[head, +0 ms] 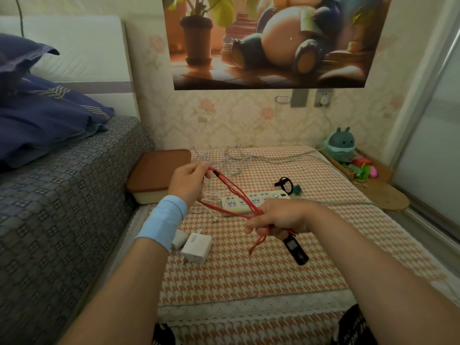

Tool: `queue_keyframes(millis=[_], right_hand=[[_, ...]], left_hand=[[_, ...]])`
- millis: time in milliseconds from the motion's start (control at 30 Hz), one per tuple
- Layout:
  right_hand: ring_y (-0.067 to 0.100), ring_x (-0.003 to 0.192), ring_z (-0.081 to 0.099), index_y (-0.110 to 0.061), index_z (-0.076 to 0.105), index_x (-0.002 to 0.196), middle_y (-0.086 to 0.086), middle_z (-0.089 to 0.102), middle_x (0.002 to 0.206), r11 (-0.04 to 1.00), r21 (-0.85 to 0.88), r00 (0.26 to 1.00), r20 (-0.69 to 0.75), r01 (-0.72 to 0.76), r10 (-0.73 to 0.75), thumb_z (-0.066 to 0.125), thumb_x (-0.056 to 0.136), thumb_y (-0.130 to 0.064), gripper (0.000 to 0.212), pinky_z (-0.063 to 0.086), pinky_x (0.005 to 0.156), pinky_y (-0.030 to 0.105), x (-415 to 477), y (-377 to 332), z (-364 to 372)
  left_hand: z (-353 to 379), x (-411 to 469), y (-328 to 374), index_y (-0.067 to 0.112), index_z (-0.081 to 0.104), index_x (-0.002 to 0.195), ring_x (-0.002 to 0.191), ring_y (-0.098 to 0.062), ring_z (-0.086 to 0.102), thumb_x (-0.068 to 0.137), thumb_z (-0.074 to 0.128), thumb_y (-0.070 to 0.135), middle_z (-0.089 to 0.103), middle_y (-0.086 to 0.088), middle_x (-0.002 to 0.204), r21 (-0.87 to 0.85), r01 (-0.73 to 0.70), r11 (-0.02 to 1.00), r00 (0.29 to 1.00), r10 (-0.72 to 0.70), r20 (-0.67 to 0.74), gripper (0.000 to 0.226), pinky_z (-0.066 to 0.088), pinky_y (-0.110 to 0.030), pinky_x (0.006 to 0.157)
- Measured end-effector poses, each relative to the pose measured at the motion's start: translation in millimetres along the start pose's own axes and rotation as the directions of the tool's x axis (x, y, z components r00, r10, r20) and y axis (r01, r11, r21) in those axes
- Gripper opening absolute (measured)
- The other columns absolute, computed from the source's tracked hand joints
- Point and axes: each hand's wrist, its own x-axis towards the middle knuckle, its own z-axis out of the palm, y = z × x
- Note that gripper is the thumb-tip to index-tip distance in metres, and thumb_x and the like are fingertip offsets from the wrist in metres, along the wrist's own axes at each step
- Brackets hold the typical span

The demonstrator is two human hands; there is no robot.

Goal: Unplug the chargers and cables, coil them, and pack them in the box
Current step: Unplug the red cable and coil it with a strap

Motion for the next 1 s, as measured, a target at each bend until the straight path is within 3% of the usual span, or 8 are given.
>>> queue_keyframes(millis=[233,267,300,333,600,667,800,1000], right_hand=[[0.007,0.079,0.056,-0.013,0.069,0.105,-0.003,0.077,0.111,0.982,-0.149,0.993,-0.009,-0.12,0.12,0.054,0.105,-0.024,0.019,0.034,0.055,0.022,-8.2,15.0,-15.9],[0.007,0.081,0.059,-0.012,0.068,0.108,-0.004,0.076,0.113,0.983,-0.135,0.992,-0.039,-0.122,0.118,0.052,0.106,-0.024,0.02,0.035,0.056,0.022,-9.0,16.5,-17.0],[0.006,0.082,0.063,-0.012,0.066,0.108,-0.003,0.077,0.113,0.985,-0.121,0.991,-0.065,-0.122,0.115,0.051,0.106,-0.024,0.02,0.035,0.056,0.022,-9.0,18.3,-17.8],[0.006,0.085,0.066,-0.011,0.065,0.107,-0.002,0.077,0.112,0.988,-0.103,0.991,-0.077,-0.116,0.108,0.049,0.107,-0.023,0.019,0.035,0.056,0.023,-9.3,19.4,-18.6],[0.02,0.087,0.073,-0.007,0.061,0.098,0.007,0.074,0.078,1.0,0.029,0.998,0.07,-0.002,0.0,0.048,0.107,-0.021,0.022,0.053,0.076,0.034,-6.5,19.2,-15.4],[0.022,0.079,0.07,-0.006,0.062,0.102,-0.001,0.058,0.06,0.997,0.057,0.994,0.096,0.043,-0.048,0.047,0.107,-0.018,0.019,0.053,0.091,0.042,-3.7,20.4,-16.1],[0.018,0.064,0.049,-0.008,0.062,0.102,-0.004,0.043,0.058,0.99,0.137,0.986,0.155,0.033,-0.054,0.046,0.107,-0.017,0.019,0.049,0.07,0.03,0.6,21.5,-20.9],[0.015,0.059,0.058,-0.006,0.062,0.115,-0.002,0.04,0.061,0.977,0.206,0.993,0.093,0.048,-0.068,0.042,0.109,-0.015,0.023,0.05,0.069,0.028,11.1,28.2,-19.3]], left_hand=[[5.9,-1.7,-2.8,0.009,0.043,0.06,0.054,-0.02,0.032,0.089,0.067,0.038,0.028,-0.008,0.058,0.197,-0.02,0.98,0.999,0.014,0.032,0.048,0.036,-0.025,0.052],[7.2,-2.0,-3.5,0.014,0.028,0.075,0.053,-0.021,0.035,0.087,0.07,0.041,0.032,-0.009,0.063,0.154,0.053,0.987,0.998,-0.058,0.03,0.051,0.04,-0.025,0.051],[8.8,-1.5,-5.2,-0.003,0.066,0.091,0.05,-0.021,0.035,0.085,0.072,0.041,0.034,-0.009,0.063,0.073,0.136,0.988,0.989,-0.14,0.039,0.046,0.044,-0.026,0.052],[10.6,-1.4,-7.8,0.013,0.053,0.062,0.048,-0.02,0.033,0.084,0.073,0.039,0.032,-0.005,0.058,-0.054,0.228,0.972,0.973,-0.225,0.057,0.039,0.046,-0.028,0.053],[22.4,1.9,-20.0,0.019,0.026,0.059,0.03,-0.008,0.016,0.1,0.052,0.024,0.018,0.005,0.041,-0.762,0.486,0.427,0.819,-0.527,0.227,0.049,0.018,-0.017,0.029],[17.0,7.0,-23.6,0.02,0.031,0.061,0.032,-0.009,0.018,0.099,0.053,0.025,0.021,0.005,0.043,-0.675,0.439,0.592,0.846,-0.526,0.089,0.044,0.016,-0.019,0.03],[5.9,16.4,-30.6,0.014,0.043,0.068,0.052,-0.019,0.026,0.091,0.061,0.03,0.028,-0.009,0.063,-0.118,0.25,0.961,0.927,-0.273,-0.256,0.033,0.033,-0.025,0.047],[0.6,17.1,-43.7,0.013,0.031,0.053,0.05,-0.02,0.025,0.095,0.057,0.033,0.023,-0.007,0.055,0.408,0.161,0.899,0.971,-0.07,-0.229,0.053,0.031,-0.03,0.053]])
